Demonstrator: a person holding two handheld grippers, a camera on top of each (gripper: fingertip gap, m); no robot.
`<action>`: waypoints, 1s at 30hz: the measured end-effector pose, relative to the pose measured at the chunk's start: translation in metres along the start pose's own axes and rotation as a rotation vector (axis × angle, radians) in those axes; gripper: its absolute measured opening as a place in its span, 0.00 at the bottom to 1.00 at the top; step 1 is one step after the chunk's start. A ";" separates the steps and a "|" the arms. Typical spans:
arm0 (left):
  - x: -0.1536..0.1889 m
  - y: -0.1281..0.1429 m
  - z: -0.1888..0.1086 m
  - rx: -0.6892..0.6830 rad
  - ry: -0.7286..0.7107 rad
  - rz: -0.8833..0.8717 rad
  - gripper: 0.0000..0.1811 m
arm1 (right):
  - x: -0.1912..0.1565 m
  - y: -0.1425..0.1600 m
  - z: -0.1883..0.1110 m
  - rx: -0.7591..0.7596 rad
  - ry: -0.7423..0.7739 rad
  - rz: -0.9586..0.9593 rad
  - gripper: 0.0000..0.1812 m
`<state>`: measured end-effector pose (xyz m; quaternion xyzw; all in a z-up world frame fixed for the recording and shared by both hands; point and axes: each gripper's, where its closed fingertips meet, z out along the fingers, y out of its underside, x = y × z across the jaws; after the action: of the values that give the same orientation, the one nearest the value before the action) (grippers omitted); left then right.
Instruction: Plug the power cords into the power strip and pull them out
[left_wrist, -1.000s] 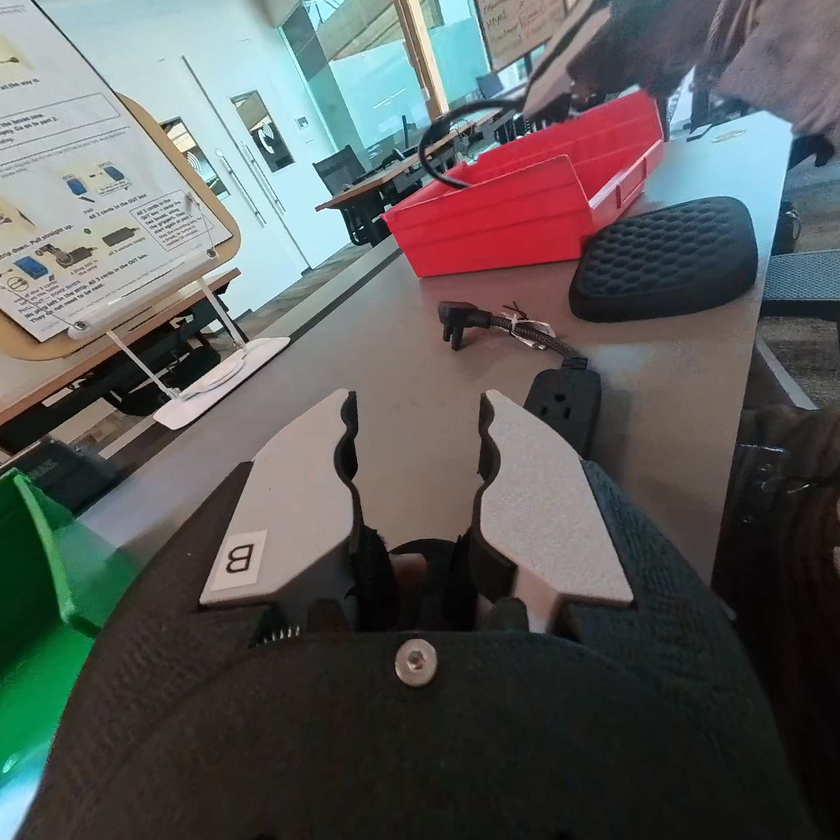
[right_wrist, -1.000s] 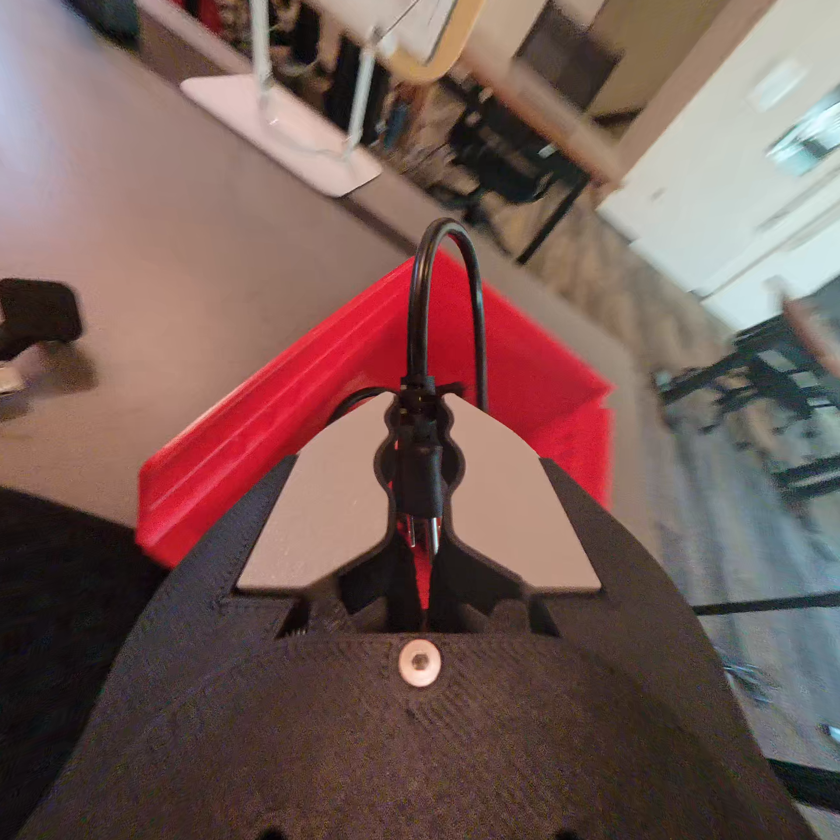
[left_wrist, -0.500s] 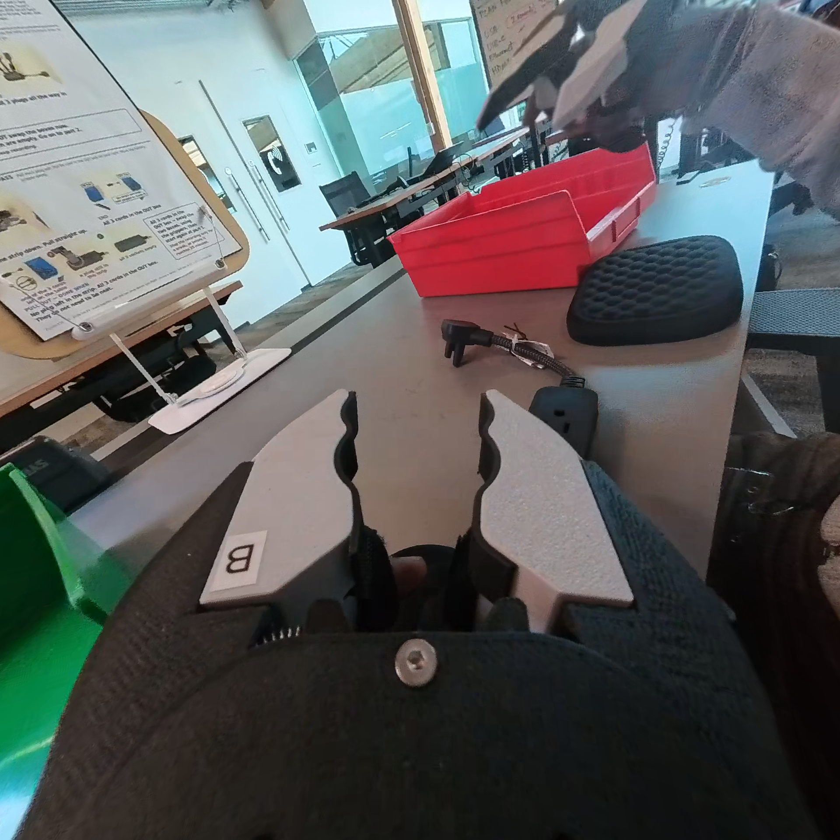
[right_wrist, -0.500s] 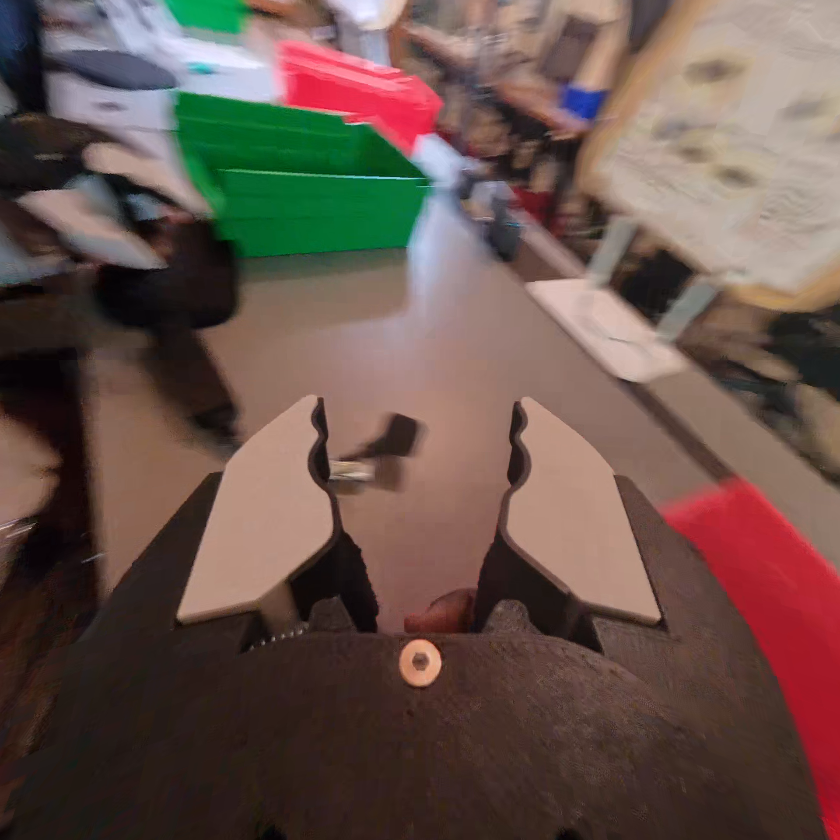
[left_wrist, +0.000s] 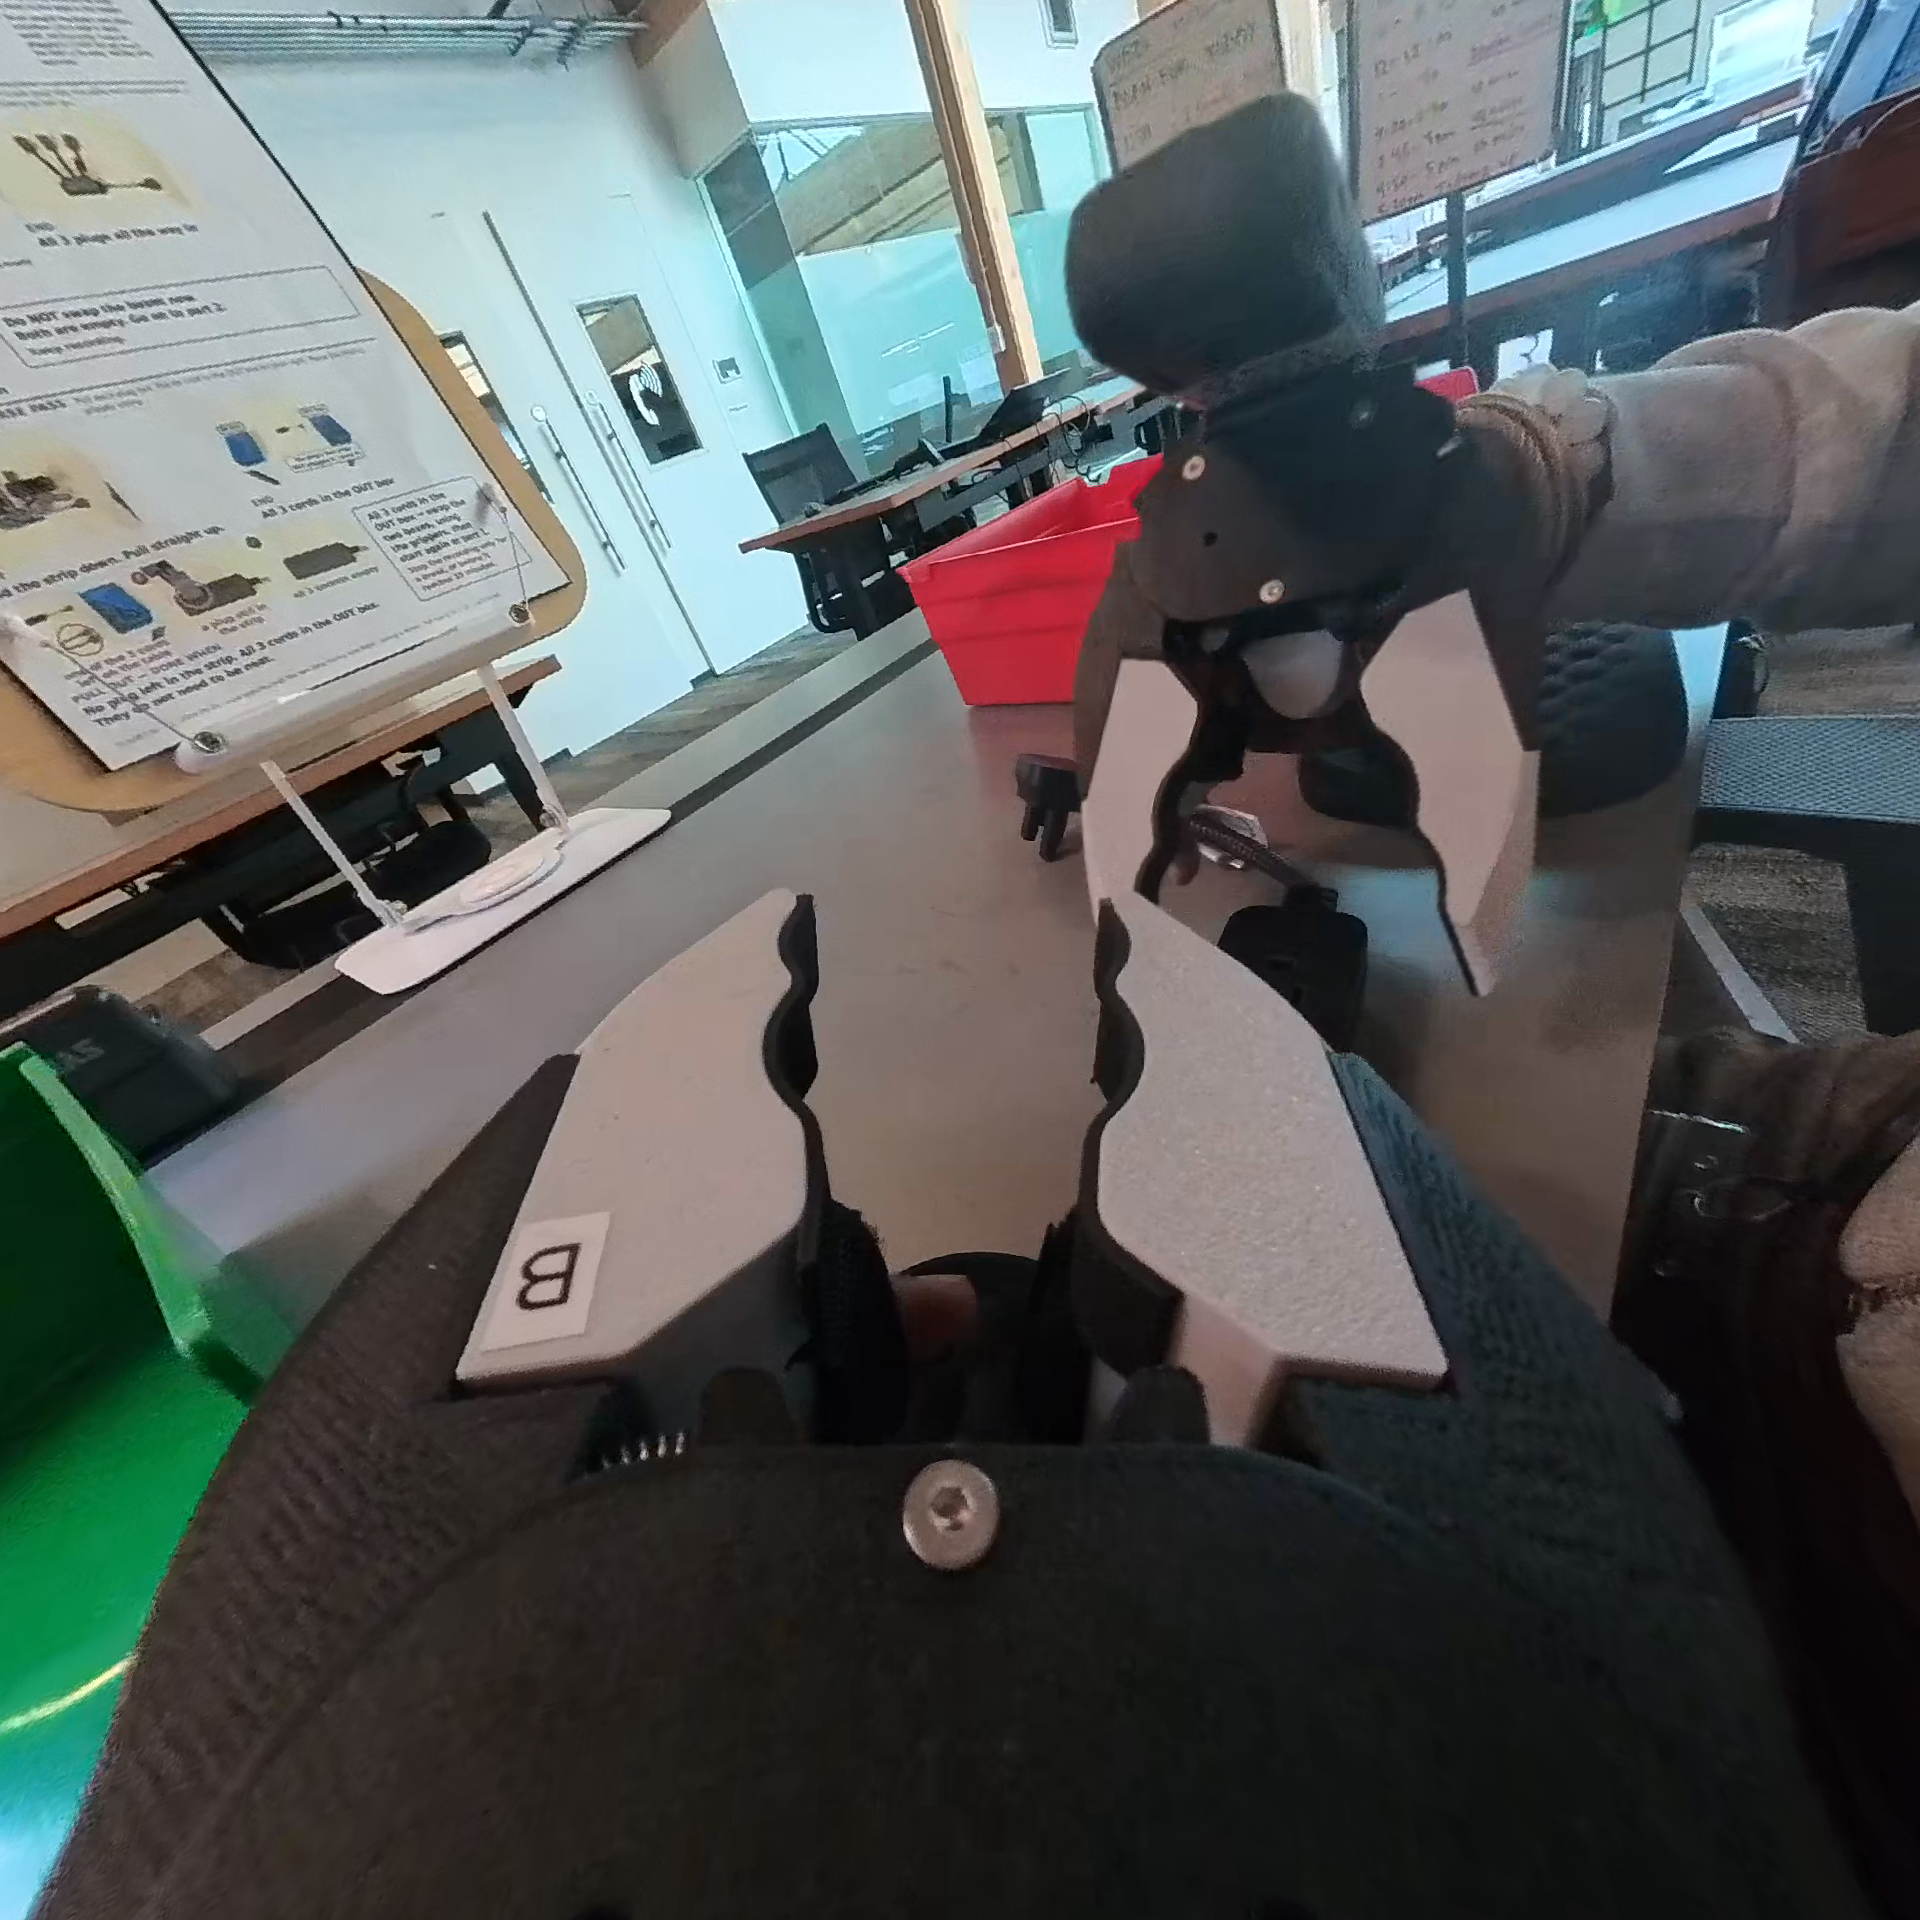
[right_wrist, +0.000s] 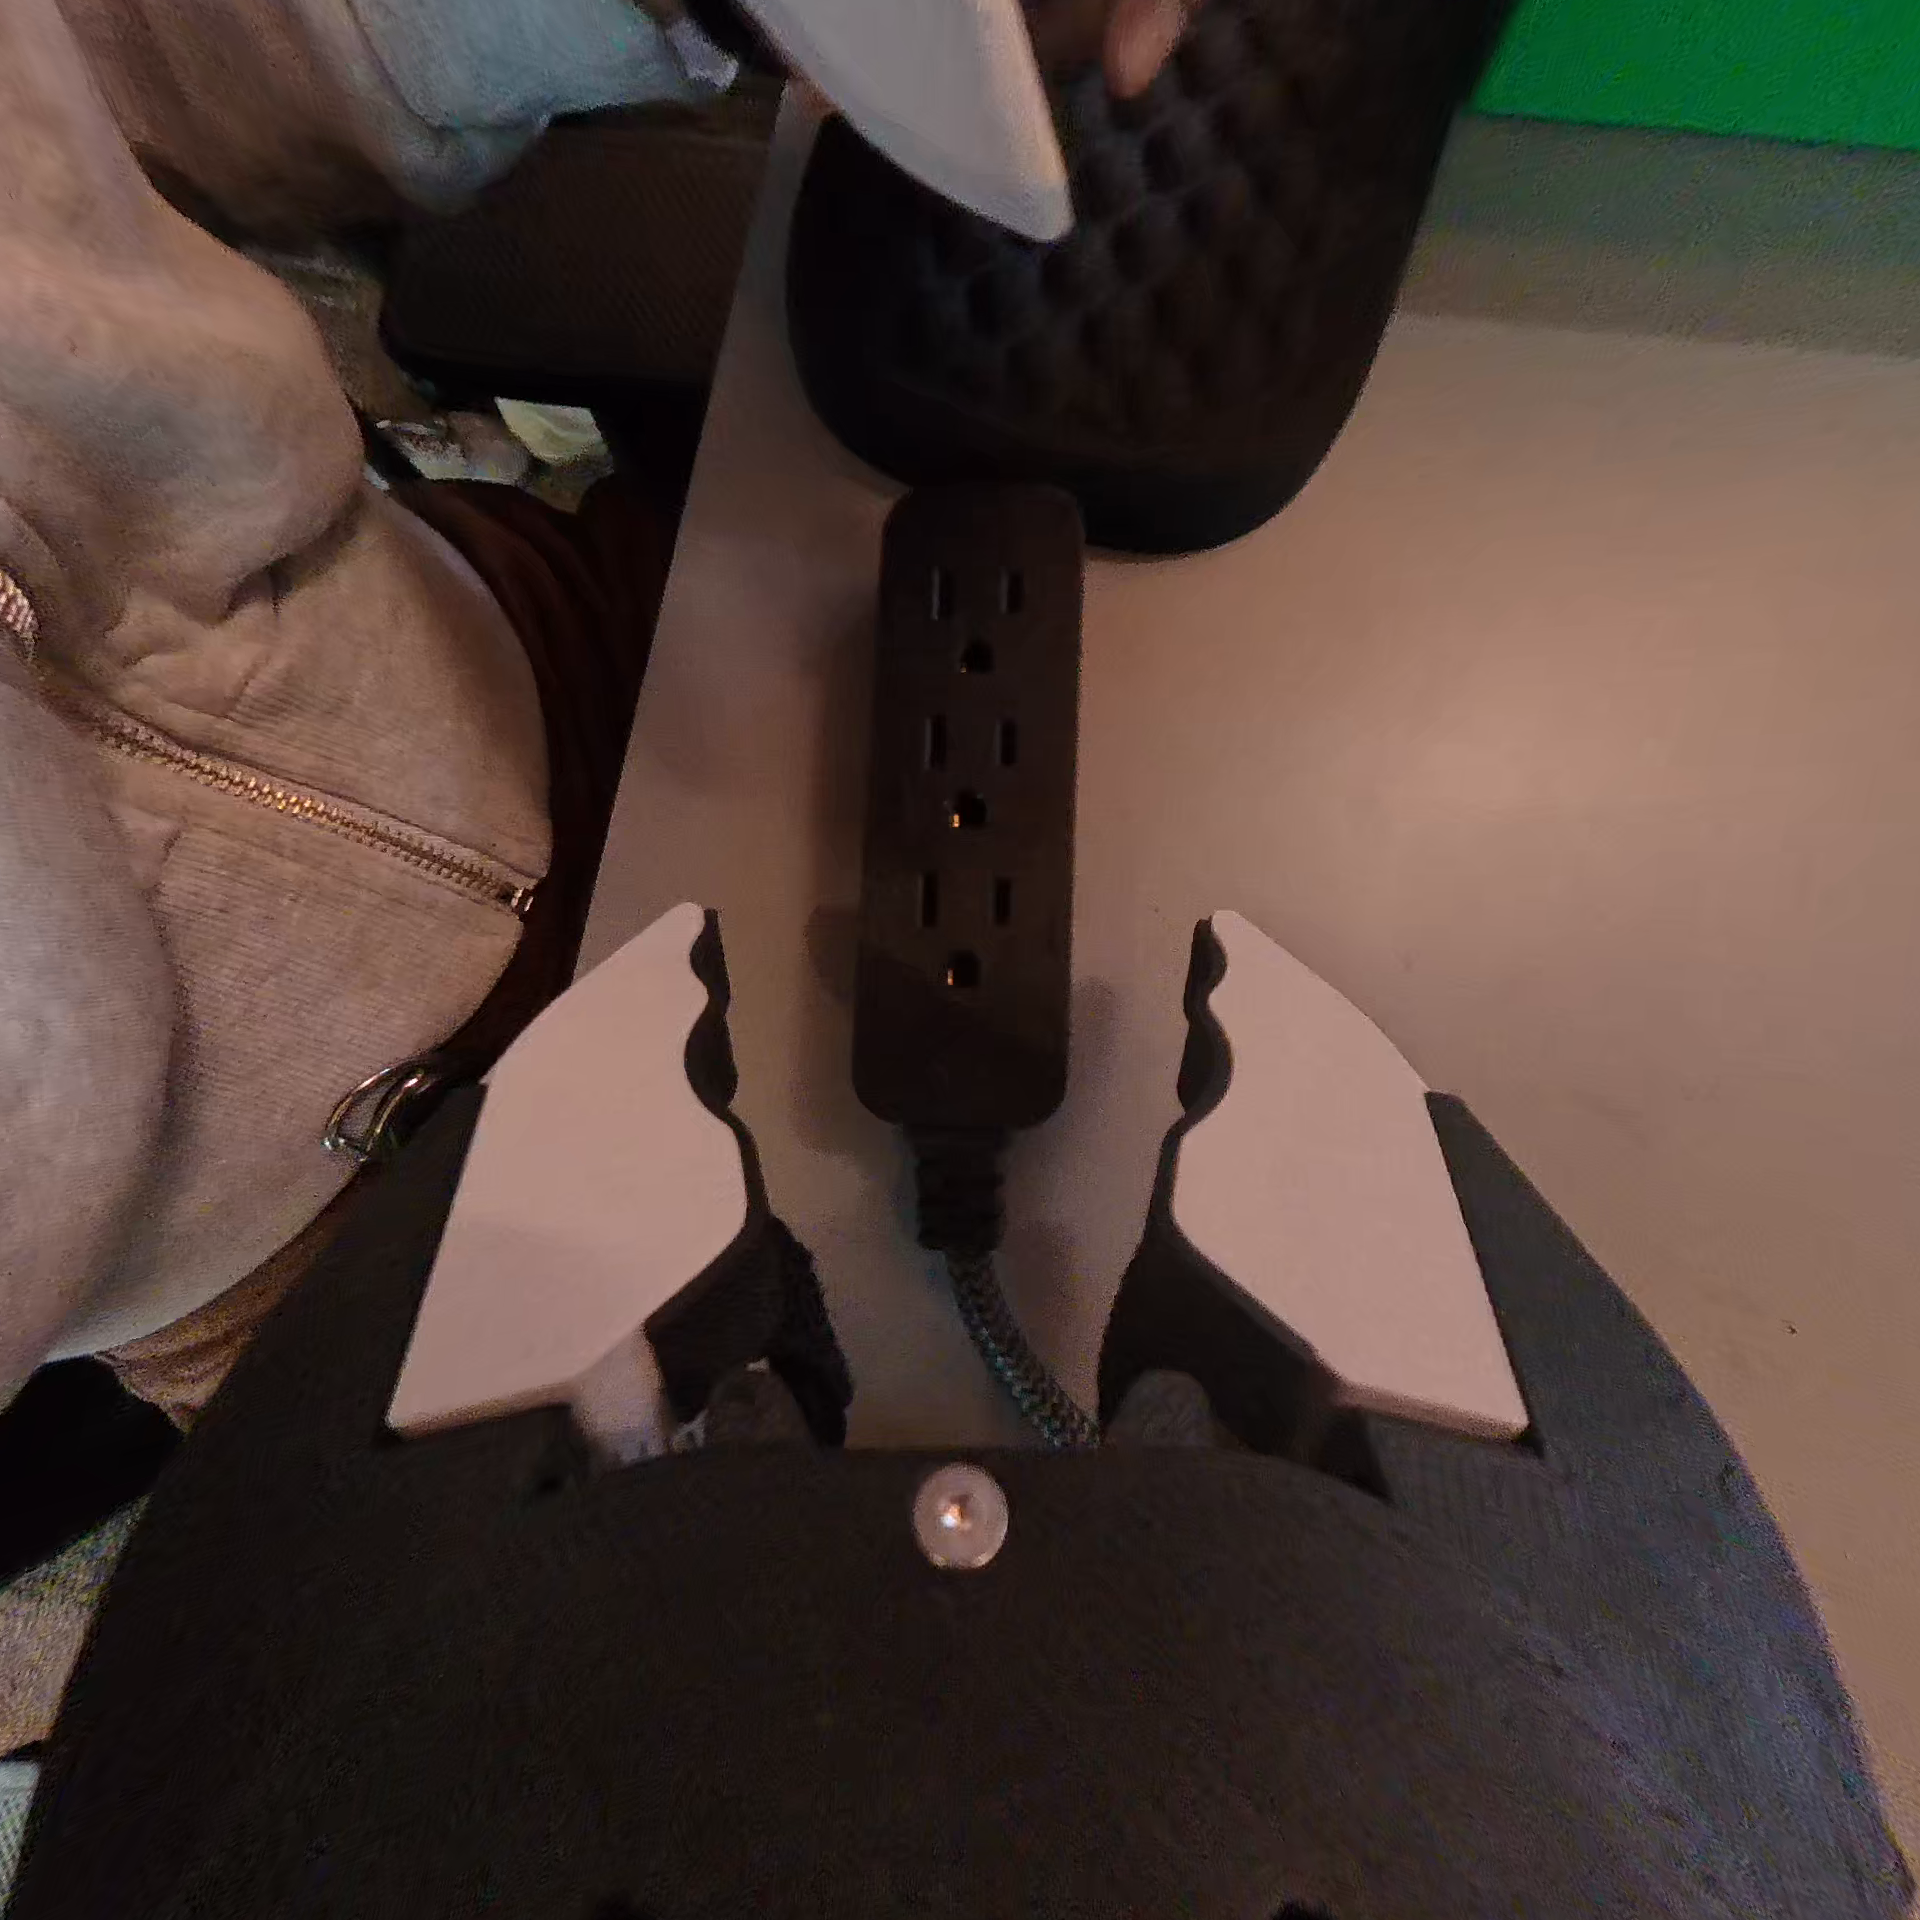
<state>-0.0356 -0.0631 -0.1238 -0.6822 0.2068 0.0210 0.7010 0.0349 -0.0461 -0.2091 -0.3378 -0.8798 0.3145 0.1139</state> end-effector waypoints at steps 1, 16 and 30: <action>0.000 0.000 0.000 -0.001 0.001 0.000 0.28 | -0.002 0.001 0.003 -0.016 -0.013 -0.003 0.47; -0.008 -0.011 -0.006 0.094 -0.054 -0.027 0.27 | 0.039 -0.046 -0.054 0.221 0.291 -0.148 0.25; -0.041 -0.028 -0.032 0.327 -0.117 -0.281 0.27 | 0.067 -0.057 -0.373 0.814 0.989 -0.065 0.24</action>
<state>-0.0723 -0.0860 -0.0837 -0.5791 0.0696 -0.0712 0.8091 0.1090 0.1430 0.1157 -0.3457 -0.5434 0.4267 0.6349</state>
